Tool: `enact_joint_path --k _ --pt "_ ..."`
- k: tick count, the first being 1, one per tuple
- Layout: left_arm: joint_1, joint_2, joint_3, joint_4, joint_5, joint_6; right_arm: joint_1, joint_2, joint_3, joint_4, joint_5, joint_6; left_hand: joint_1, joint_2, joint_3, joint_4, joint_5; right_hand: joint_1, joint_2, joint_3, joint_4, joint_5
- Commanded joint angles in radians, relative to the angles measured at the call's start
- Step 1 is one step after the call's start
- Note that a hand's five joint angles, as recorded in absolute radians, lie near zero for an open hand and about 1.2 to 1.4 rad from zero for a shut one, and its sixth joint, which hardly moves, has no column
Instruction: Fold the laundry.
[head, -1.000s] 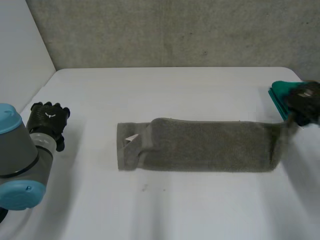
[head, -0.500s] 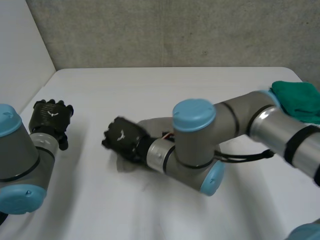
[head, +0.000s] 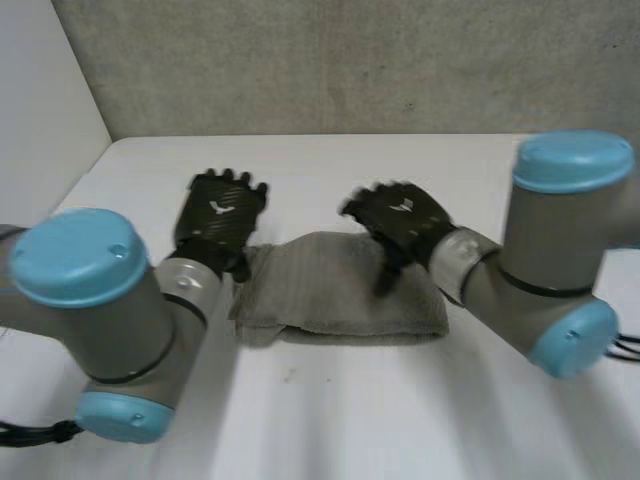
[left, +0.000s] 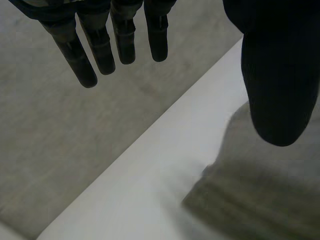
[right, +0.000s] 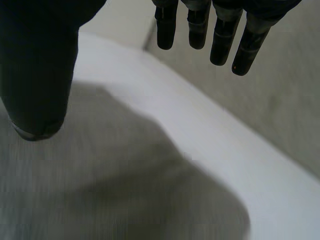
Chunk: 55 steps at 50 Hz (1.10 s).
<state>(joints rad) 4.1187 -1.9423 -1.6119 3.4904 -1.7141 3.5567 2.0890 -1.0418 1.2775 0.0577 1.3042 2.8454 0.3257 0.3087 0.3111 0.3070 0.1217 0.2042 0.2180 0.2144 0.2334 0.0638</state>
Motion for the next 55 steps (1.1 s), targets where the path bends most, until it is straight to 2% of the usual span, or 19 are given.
enact_joint_path --k 1,4,7,9,13,15,19,22,23,24,26,33,38,43,48,51,55 --pt "-0.052 -0.192 0.159 -0.025 0.005 0.004 -0.112 -0.043 0.255 -0.088 0.01 -0.011 -0.001 0.016 0.014 0.018 0.029 -0.026 -0.039 -0.036 -0.055 -0.06" --pt "-0.051 -0.251 0.211 -0.066 -0.002 0.004 -0.124 -0.043 0.304 -0.14 0.01 -0.012 0.005 0.022 0.02 0.024 0.035 0.101 0.087 0.09 0.071 0.066" --pt "-0.048 -0.306 0.257 -0.135 -0.045 0.005 -0.135 -0.041 0.342 -0.193 0.01 -0.014 0.011 0.028 0.026 0.03 0.041 0.23 0.216 0.22 0.201 0.196" --pt "-0.04 -0.319 0.267 -0.171 -0.097 0.014 -0.147 -0.037 0.352 -0.213 0.007 -0.012 0.014 0.031 0.029 0.033 0.044 0.347 0.333 0.337 0.318 0.313" --pt "-0.037 -0.323 0.257 -0.194 -0.168 0.03 -0.152 -0.021 0.352 -0.231 0.007 -0.012 0.011 0.028 0.026 0.03 0.041 0.427 0.413 0.416 0.398 0.393" --pt "-0.041 -0.32 0.248 -0.195 -0.18 0.03 -0.152 -0.011 0.349 -0.233 0.007 -0.012 0.008 0.025 0.023 0.027 0.038 0.459 0.445 0.449 0.43 0.425" --pt "-0.049 -0.302 0.202 -0.194 -0.183 0.028 -0.153 0.005 0.347 -0.234 0.006 -0.014 0.005 0.022 0.02 0.024 0.035 0.691 0.677 0.68 0.662 0.657" --pt "-0.057 -0.259 0.179 -0.192 -0.183 0.028 -0.153 0.013 0.349 -0.233 0.003 -0.017 0.002 0.019 0.017 0.021 0.032 0.738 0.724 0.728 0.709 0.704" --pt "-0.06 -0.248 0.176 -0.192 -0.183 0.025 -0.153 0.016 0.352 -0.233 0.001 -0.017 -0.001 0.016 0.014 0.018 0.029 0.811 0.797 0.8 0.782 0.777" --pt "-0.07 -0.23 0.173 -0.192 -0.183 0.019 -0.153 0.011 0.359 -0.233 0.001 -0.018 -0.001 0.016 0.014 0.018 0.029 1.029 1.016 1.019 1.0 0.995" --pt "-0.08 -0.213 0.172 -0.191 -0.186 0.017 -0.153 0.006 0.364 -0.233 0.0 -0.02 -0.004 0.013 0.011 0.015 0.026 1.191 1.178 1.181 1.162 1.157" --pt "-0.098 -0.147 0.156 -0.192 -0.196 0.016 -0.156 -0.004 0.39 -0.219 -0.019 -0.026 -0.015 0.002 -0.001 0.003 0.014 1.192 1.178 1.182 1.163 1.158" --pt "-0.101 -0.084 0.127 -0.191 -0.194 0.016 -0.196 -0.066 0.46 -0.211 -0.019 -0.08 -0.027 -0.01 -0.012 -0.008 0.002 1.192 1.178 1.182 1.163 1.158" --pt "-0.101 -0.021 0.077 -0.188 -0.19 0.016 -0.325 -0.176 0.574 -0.19 -0.02 -0.228 -0.039 -0.022 -0.024 -0.02 -0.009 1.192 1.178 1.182 1.163 1.158" --pt "-0.098 0.008 0.043 -0.186 -0.188 0.014 -0.403 -0.233 0.603 -0.141 -0.017 -0.394 -0.042 -0.025 -0.027 -0.023 -0.012 1.192 1.178 1.182 1.163 1.158" --pt "-0.1 0.016 0.029 -0.185 -0.188 0.014 -0.42 -0.263 0.586 -0.095 -0.019 -0.477 -0.042 -0.025 -0.027 -0.023 -0.012 1.192 1.178 1.182 1.163 1.158" --pt "-0.101 0.017 0.029 -0.182 -0.188 0.014 -0.383 -0.28 0.513 -0.065 -0.017 -0.491 -0.042 -0.025 -0.027 -0.023 -0.012 1.192 1.178 1.182 1.163 1.158"
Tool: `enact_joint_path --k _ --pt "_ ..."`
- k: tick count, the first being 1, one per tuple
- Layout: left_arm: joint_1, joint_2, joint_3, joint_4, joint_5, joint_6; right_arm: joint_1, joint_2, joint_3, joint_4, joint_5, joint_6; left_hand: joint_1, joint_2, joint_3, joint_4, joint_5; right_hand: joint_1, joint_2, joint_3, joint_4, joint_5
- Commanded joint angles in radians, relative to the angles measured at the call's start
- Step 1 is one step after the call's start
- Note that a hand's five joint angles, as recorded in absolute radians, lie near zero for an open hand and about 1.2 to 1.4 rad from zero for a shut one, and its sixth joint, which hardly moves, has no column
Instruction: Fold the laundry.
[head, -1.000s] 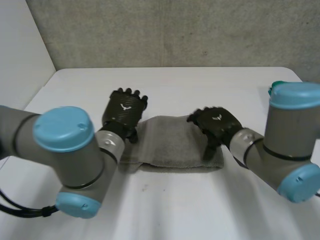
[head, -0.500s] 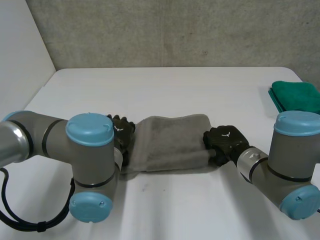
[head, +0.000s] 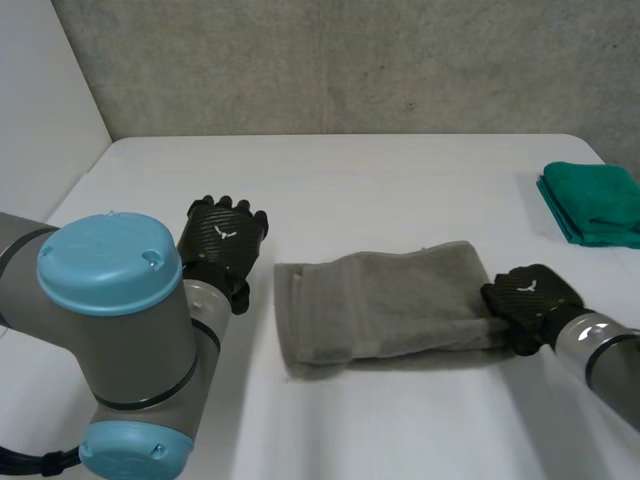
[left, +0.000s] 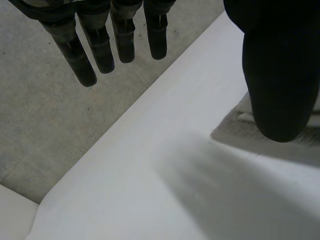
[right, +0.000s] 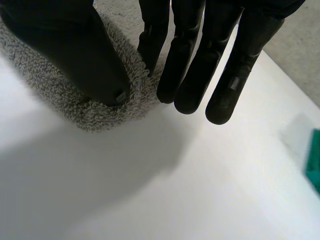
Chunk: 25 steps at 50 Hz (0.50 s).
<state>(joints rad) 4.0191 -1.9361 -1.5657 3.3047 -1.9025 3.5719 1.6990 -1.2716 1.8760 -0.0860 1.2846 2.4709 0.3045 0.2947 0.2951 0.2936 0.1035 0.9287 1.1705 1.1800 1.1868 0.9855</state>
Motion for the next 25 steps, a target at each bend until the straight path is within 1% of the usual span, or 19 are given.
enact_joint_path --k 1,2,8,12,13,17,20,21,22,24,25 --pt "-0.002 0.011 -0.016 0.004 0.0 -0.001 0.031 -0.052 -0.104 0.08 0.004 -0.11 -0.023 -0.014 -0.014 -0.013 0.003 0.468 0.226 0.216 0.209 0.236" --pt "-0.002 0.009 -0.011 0.004 0.0 -0.001 0.088 -0.051 -0.145 0.08 0.006 -0.092 -0.023 -0.014 -0.014 -0.013 0.003 0.468 0.226 0.216 0.209 0.236" --pt "0.0 0.009 0.003 0.019 -0.001 -0.004 0.28 -0.037 -0.281 0.08 -0.001 -0.05 -0.038 -0.028 -0.029 -0.027 -0.012 0.468 0.226 0.216 0.209 0.236" --pt "0.005 0.009 0.022 0.044 -0.007 -0.022 0.434 0.029 -0.336 0.068 -0.024 -0.058 -0.047 -0.037 -0.038 -0.036 -0.02 0.468 0.226 0.216 0.209 0.236" --pt "0.005 0.009 0.026 0.044 -0.007 -0.028 0.511 0.075 -0.362 0.069 -0.045 -0.059 -0.047 -0.037 -0.038 -0.036 -0.02 0.468 0.226 0.216 0.209 0.236" --pt "0.009 0.009 0.045 0.042 -0.009 -0.082 0.626 0.171 -0.397 0.081 -0.102 -0.058 -0.05 -0.04 -0.04 -0.039 -0.023 0.468 0.226 0.216 0.209 0.236" --pt "0.009 0.009 0.053 0.039 -0.007 -0.107 0.636 0.207 -0.405 0.081 -0.123 -0.055 -0.053 -0.043 -0.043 -0.042 -0.026 0.468 0.226 0.216 0.209 0.236" --pt "0.008 0.009 0.056 0.038 -0.007 -0.119 0.634 0.212 -0.409 0.081 -0.131 -0.043 -0.056 -0.046 -0.046 -0.045 -0.029 0.381 0.14 0.13 0.123 0.15" --pt "0.006 0.009 0.058 0.038 -0.007 -0.123 0.634 0.209 -0.41 0.08 -0.136 -0.038 -0.056 -0.046 -0.046 -0.045 -0.029 0.168 -0.073 -0.083 -0.09 -0.063" --pt "0.006 0.009 0.062 0.038 -0.006 -0.131 0.628 0.206 -0.411 0.072 -0.136 -0.012 -0.056 -0.046 -0.046 -0.045 -0.029 -0.333 -0.575 -0.585 -0.591 -0.565" --pt "0.003 0.009 0.068 0.038 -0.004 -0.136 0.616 0.198 -0.414 0.068 -0.126 0.037 -0.056 -0.046 -0.046 -0.045 -0.029 -0.714 -0.955 -0.965 -0.972 -0.945"
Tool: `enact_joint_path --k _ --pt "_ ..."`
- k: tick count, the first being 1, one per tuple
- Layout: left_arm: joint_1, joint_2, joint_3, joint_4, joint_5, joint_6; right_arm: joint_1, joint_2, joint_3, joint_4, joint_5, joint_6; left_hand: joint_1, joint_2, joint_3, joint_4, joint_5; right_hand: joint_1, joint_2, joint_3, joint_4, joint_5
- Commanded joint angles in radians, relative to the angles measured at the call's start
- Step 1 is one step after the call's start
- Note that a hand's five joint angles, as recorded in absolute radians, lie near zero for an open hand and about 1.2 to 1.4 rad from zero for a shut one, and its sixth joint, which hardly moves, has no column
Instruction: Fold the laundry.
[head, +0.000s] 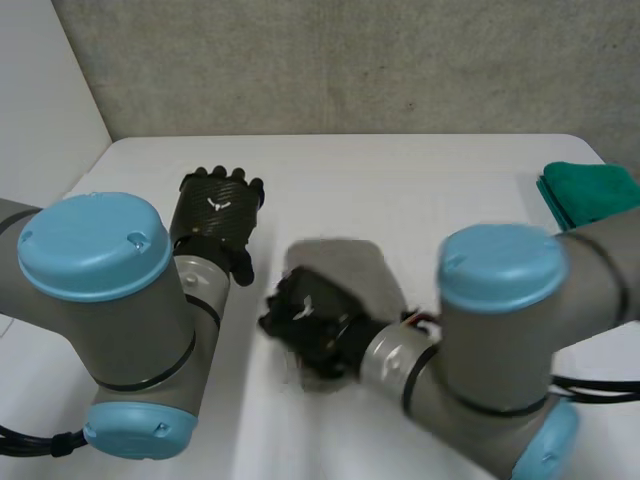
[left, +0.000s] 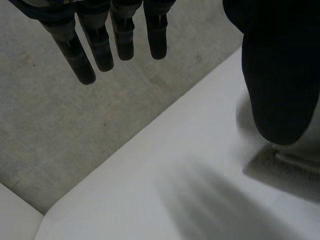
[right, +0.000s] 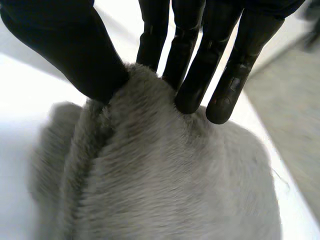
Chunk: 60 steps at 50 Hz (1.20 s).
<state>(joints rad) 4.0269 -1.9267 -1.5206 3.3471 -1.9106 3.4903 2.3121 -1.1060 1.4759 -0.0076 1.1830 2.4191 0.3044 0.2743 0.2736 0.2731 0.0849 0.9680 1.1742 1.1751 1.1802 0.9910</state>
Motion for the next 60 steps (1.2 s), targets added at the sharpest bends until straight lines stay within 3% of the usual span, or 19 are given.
enact_joint_path --k 1,8,13,23,34,43,53,60 --pt "-0.006 -0.001 0.028 -0.005 0.004 -0.056 -0.013 0.026 -0.017 -0.012 -0.023 0.122 -0.056 -0.026 -0.025 -0.024 -0.011 -0.794 -1.0 -1.001 -1.006 -0.991" --pt "-0.069 -0.023 0.108 -0.006 0.015 -0.082 -0.244 -0.101 -0.032 -0.009 0.013 0.548 -0.053 -0.023 -0.022 -0.021 -0.008 -0.794 -1.0 -1.001 -1.006 -0.991" --pt "-0.126 -0.093 0.174 -0.027 0.03 -0.129 -0.287 -0.086 -0.04 0.0 0.007 0.689 -0.05 -0.02 -0.019 -0.018 -0.005 -0.794 -1.0 -1.001 -1.006 -0.991" --pt "-0.181 -0.253 0.25 -0.182 0.035 -0.212 -0.295 0.061 -0.072 0.081 0.007 0.6 -0.047 -0.017 -0.016 -0.016 -0.002 -0.794 -1.0 -1.001 -1.006 -0.991" --pt "-0.167 -0.291 0.24 -0.305 0.01 -0.209 -0.287 0.138 -0.083 0.095 0.012 0.569 -0.041 -0.011 -0.01 -0.01 0.004 -0.794 -1.0 -1.001 -1.006 -0.991" --pt "-0.157 -0.33 0.241 -0.351 -0.027 -0.198 -0.284 0.173 -0.081 0.094 0.046 0.433 -0.041 -0.011 -0.01 -0.01 0.004 -0.794 -1.0 -1.001 -1.006 -0.991" --pt "-0.163 -0.327 0.241 -0.34 -0.027 -0.198 -0.283 0.164 -0.077 0.09 0.096 0.405 -0.044 -0.014 -0.013 -0.013 0.001 -0.794 -1.0 -1.001 -1.006 -0.991" --pt "-0.161 -0.218 0.238 -0.314 -0.015 -0.203 -0.292 0.071 -0.04 0.064 0.098 0.43 -0.053 -0.023 -0.022 -0.021 -0.008 -0.794 -1.0 -1.001 -1.006 -0.991"
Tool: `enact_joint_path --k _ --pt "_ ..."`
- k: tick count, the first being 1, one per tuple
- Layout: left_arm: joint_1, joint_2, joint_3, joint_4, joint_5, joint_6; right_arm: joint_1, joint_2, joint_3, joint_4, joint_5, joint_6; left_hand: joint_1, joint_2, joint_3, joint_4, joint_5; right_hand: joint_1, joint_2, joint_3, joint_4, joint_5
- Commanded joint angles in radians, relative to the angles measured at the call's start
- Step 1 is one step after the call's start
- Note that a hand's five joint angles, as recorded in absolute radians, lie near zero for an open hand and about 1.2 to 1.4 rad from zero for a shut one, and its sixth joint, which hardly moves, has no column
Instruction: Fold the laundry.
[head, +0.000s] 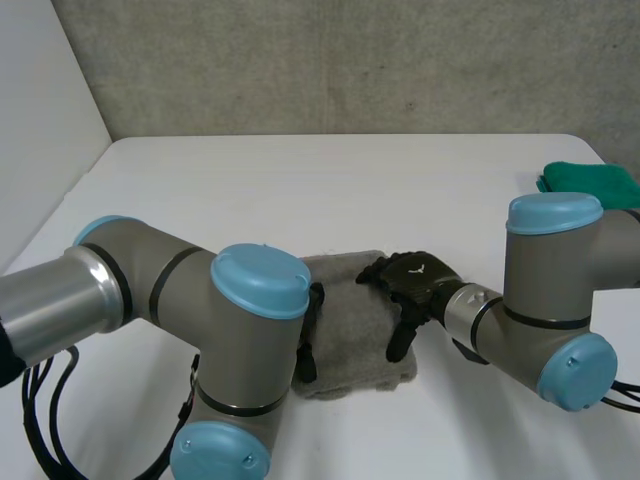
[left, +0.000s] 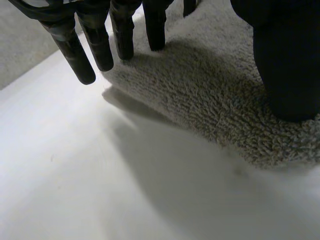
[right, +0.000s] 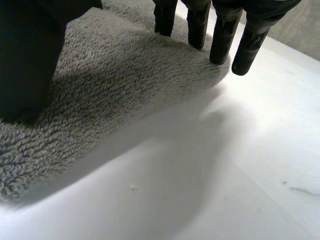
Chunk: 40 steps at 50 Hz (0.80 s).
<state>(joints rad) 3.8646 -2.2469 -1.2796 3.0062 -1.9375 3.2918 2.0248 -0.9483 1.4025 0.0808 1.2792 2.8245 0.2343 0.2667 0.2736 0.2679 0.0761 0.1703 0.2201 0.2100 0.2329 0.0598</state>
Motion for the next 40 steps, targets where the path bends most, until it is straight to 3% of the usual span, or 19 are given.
enact_joint_path --k 1,5,8,13,19,28,40 --pt "0.001 0.119 -0.004 0.031 0.014 -0.005 -0.005 -0.101 0.039 -0.032 0.002 0.027 0.014 -0.018 -0.025 -0.019 -0.002 0.004 -0.046 -0.035 -0.058 -0.06" --pt "0.007 0.202 -0.01 0.059 0.026 -0.001 -0.008 -0.165 0.079 -0.076 0.02 0.036 0.006 -0.027 -0.034 -0.028 -0.011 0.004 -0.046 -0.035 -0.058 -0.06" --pt "0.029 0.268 -0.012 0.069 0.087 -0.001 -0.011 -0.24 0.121 -0.099 0.061 0.041 0.006 -0.027 -0.034 -0.028 -0.011 0.004 -0.046 -0.035 -0.058 -0.06" --pt "0.085 0.352 -0.011 0.063 0.305 -0.006 -0.011 -0.36 0.229 -0.133 0.12 0.039 -0.003 -0.036 -0.043 -0.037 -0.02 0.004 -0.046 -0.035 -0.058 -0.06" --pt "0.119 0.395 0.0 0.059 0.472 -0.012 -0.006 -0.408 0.332 -0.147 0.124 0.044 -0.006 -0.039 -0.045 -0.04 -0.022 0.004 -0.046 -0.035 -0.058 -0.06" --pt "0.11 0.389 0.051 0.039 0.508 -0.011 0.066 -0.394 0.475 -0.314 0.126 0.118 -0.009 -0.041 -0.048 -0.043 -0.025 0.004 -0.046 -0.035 -0.058 -0.06" --pt "0.098 0.337 0.066 0.036 0.5 -0.012 0.182 -0.25 0.458 -0.415 0.198 0.105 -0.006 -0.039 -0.045 -0.04 -0.022 0.004 -0.046 -0.035 -0.058 -0.06"
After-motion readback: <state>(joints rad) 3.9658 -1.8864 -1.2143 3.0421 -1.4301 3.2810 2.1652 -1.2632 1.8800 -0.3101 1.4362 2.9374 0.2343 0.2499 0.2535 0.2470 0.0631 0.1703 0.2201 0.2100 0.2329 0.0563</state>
